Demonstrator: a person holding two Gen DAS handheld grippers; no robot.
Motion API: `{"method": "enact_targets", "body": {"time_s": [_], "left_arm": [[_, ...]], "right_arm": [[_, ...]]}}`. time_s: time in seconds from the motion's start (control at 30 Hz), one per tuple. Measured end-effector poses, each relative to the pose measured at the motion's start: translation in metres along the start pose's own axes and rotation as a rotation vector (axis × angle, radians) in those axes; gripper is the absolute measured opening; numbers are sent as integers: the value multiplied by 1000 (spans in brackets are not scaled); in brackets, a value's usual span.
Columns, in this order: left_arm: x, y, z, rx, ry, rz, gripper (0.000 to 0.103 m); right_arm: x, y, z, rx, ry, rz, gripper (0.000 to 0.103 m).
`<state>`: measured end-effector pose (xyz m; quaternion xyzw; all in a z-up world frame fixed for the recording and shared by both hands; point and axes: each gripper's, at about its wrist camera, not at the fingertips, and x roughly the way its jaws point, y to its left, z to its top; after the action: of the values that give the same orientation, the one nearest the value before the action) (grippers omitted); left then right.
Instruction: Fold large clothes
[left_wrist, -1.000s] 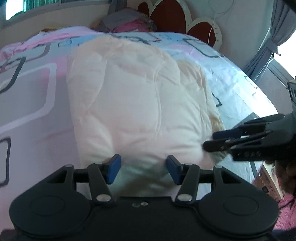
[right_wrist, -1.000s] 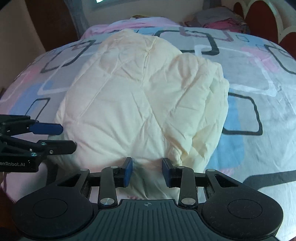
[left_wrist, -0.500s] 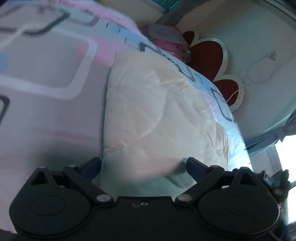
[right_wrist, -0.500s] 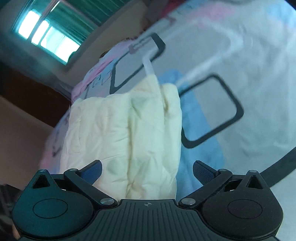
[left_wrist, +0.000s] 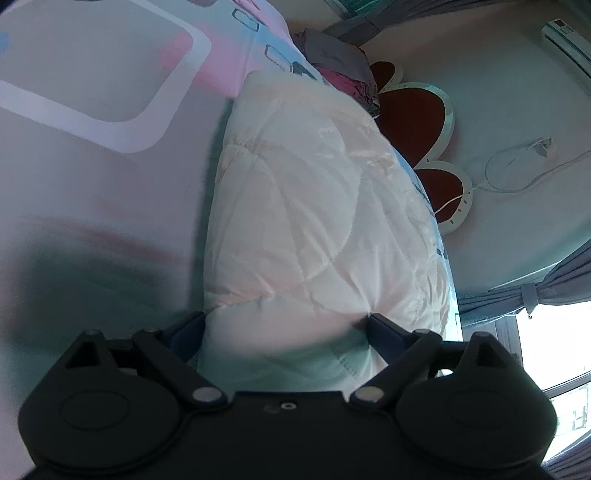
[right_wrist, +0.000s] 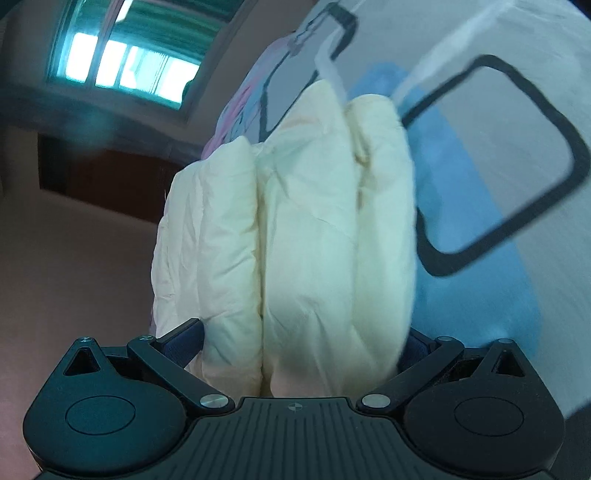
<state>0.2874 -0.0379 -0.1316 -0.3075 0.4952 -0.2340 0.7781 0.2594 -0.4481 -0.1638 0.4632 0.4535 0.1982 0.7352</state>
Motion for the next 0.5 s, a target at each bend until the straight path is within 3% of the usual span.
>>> {"method": "enact_targets", "body": {"time_s": [0.17,0.3,0.33,0.5], "left_arm": [[10,-4,2,30,-6,-35,87],[8,-12,-3,112,-25,-32,80],[6,-17,-4,128,-25,-33,74],[-9,-29,0,245,-12,-62,70]], "right_arm": [[19,19,-2,-78,-7,-52,102],[28,24,-4,-94,1,-40,68],[26,27,-6,-109,-2,-45,66],[25,50,-13,-156,-34,-78,54]]}}
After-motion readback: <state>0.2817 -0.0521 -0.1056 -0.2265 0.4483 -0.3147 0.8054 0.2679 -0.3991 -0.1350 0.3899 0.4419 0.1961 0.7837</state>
